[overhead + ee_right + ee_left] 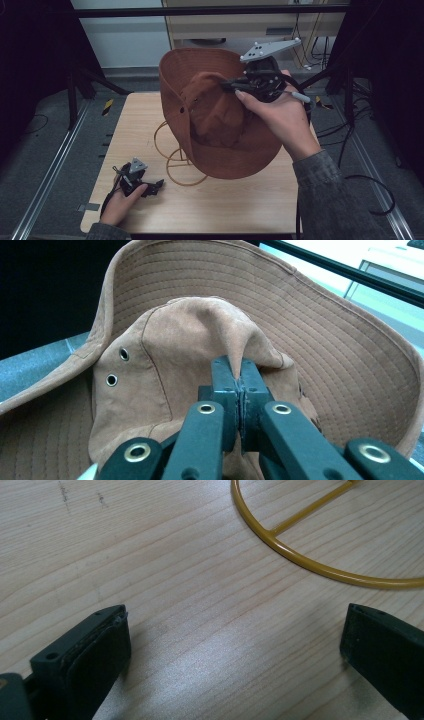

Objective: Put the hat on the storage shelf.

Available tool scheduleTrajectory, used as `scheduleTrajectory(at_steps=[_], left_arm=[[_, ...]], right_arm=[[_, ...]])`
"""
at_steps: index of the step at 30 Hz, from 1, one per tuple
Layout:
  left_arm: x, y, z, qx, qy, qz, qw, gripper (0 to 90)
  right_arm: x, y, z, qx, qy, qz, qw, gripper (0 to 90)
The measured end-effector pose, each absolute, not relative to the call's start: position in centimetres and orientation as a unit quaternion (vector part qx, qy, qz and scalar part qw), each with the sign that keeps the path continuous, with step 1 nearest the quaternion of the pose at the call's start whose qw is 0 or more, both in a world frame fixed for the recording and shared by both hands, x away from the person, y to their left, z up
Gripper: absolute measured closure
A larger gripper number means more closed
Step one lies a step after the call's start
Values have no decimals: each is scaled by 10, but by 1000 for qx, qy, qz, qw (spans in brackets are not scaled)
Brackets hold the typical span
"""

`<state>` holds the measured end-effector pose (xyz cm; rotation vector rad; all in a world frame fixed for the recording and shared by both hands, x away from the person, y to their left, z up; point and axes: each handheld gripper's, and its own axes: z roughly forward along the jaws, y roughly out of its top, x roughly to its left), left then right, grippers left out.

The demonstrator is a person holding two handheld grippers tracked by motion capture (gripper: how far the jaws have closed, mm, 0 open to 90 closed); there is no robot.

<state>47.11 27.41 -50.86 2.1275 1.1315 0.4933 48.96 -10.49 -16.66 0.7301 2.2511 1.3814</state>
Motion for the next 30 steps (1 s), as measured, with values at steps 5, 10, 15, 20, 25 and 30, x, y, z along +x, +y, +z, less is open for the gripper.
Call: scheduleTrajectory(at_steps=[5,10,15,20,25,30], left_arm=[[471,274,-509,815,434,189,334,0],[471,274,-509,815,433,189,334,0],[471,274,-509,815,434,189,334,0],[471,274,-509,815,434,189,334,0],[471,274,-509,815,433,189,334,0],[471,274,-509,815,434,189,335,0]], right_arm=[[494,-96,-168,260,805,496,197,892],[496,-89,-171,254,803,503,191,892],[497,-80,-174,249,807,503,186,891],[498,-75,-171,246,807,504,186,891],[500,-70,-168,244,807,504,186,891],[500,-62,-167,240,807,508,183,891]])
